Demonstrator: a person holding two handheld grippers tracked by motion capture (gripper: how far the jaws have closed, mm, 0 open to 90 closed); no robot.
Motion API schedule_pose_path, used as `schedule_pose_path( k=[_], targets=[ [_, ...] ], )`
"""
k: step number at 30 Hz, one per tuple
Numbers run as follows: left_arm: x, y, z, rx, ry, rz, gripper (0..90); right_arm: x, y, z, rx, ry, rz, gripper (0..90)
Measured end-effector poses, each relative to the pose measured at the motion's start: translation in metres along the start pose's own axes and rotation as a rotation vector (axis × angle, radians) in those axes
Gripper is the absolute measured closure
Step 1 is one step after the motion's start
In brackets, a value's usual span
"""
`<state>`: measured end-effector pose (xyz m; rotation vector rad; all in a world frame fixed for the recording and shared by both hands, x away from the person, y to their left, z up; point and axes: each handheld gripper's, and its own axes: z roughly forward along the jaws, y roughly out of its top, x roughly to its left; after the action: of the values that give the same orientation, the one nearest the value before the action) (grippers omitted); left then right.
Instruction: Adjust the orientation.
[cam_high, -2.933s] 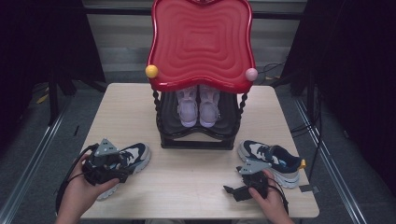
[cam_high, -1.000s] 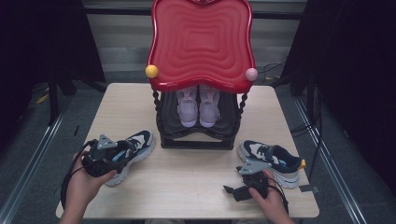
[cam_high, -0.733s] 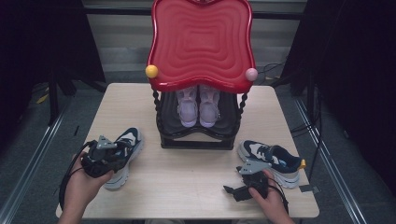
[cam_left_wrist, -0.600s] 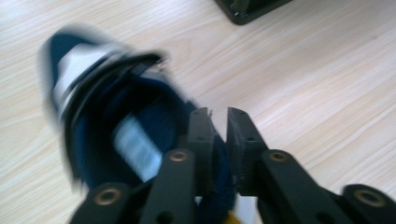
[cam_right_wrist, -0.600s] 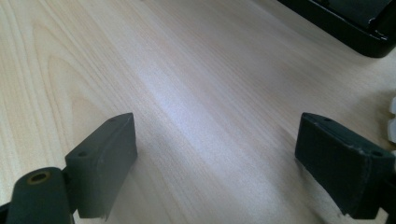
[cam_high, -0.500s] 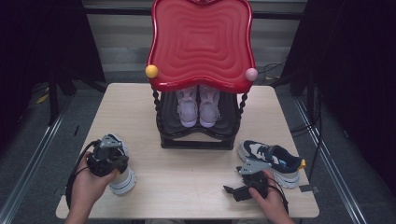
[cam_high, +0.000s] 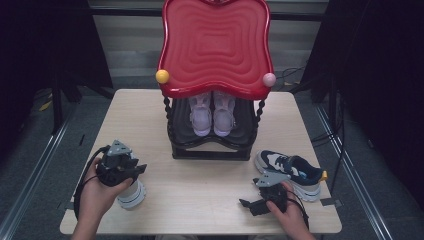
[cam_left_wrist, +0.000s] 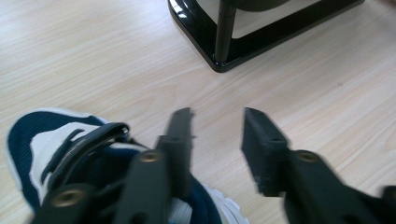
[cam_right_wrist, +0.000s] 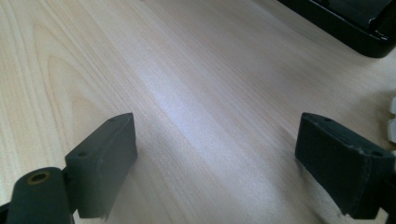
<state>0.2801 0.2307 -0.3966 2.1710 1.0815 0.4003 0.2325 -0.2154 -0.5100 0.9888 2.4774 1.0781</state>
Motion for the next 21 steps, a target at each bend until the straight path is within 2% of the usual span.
schedule_pose_path(
  k=[2, 4, 6, 8, 11, 13, 15, 17, 19, 21],
  targets=[
    [0.002, -0.003, -0.005, -0.007, 0.002, -0.002, 54.0, 0.000, 0.000, 0.000, 0.000, 0.000, 0.001, 12.0],
    [0.005, -0.007, -0.010, 0.010, 0.012, 0.012, 50.3, 0.000, 0.000, 0.000, 0.000, 0.000, 0.001, 12.0],
    [0.006, -0.013, -0.011, 0.017, 0.008, -0.001, 48.4, 0.000, 0.000, 0.000, 0.000, 0.000, 0.001, 12.0],
    [0.006, -0.020, -0.011, 0.036, -0.001, 0.003, 46.5, 0.000, 0.000, 0.000, 0.000, 0.000, 0.000, 12.0],
    [0.004, -0.027, -0.009, 0.051, -0.019, 0.017, 45.5, 0.000, 0.000, 0.000, 0.000, 0.000, 0.001, 12.0],
    [0.002, -0.032, -0.004, 0.074, -0.032, 0.050, 45.8, 0.000, 0.000, 0.000, 0.000, 0.000, 0.000, 12.0],
    [-0.001, -0.036, 0.003, 0.102, -0.026, 0.068, 51.9, 0.000, 0.000, 0.000, 0.000, 0.000, 0.000, 12.0],
    [0.000, -0.036, 0.005, 0.106, 0.008, 0.080, 62.1, 0.000, 0.000, 0.000, 0.000, 0.000, 0.001, 12.0],
    [0.004, -0.033, 0.006, 0.105, -0.029, 0.043, 68.0, 0.000, 0.000, 0.000, 0.000, 0.000, 0.001, 12.0],
    [0.004, -0.031, 0.007, 0.111, -0.031, 0.056, 70.2, 0.000, 0.000, 0.000, 0.000, 0.000, 0.001, 12.0]
  ],
)
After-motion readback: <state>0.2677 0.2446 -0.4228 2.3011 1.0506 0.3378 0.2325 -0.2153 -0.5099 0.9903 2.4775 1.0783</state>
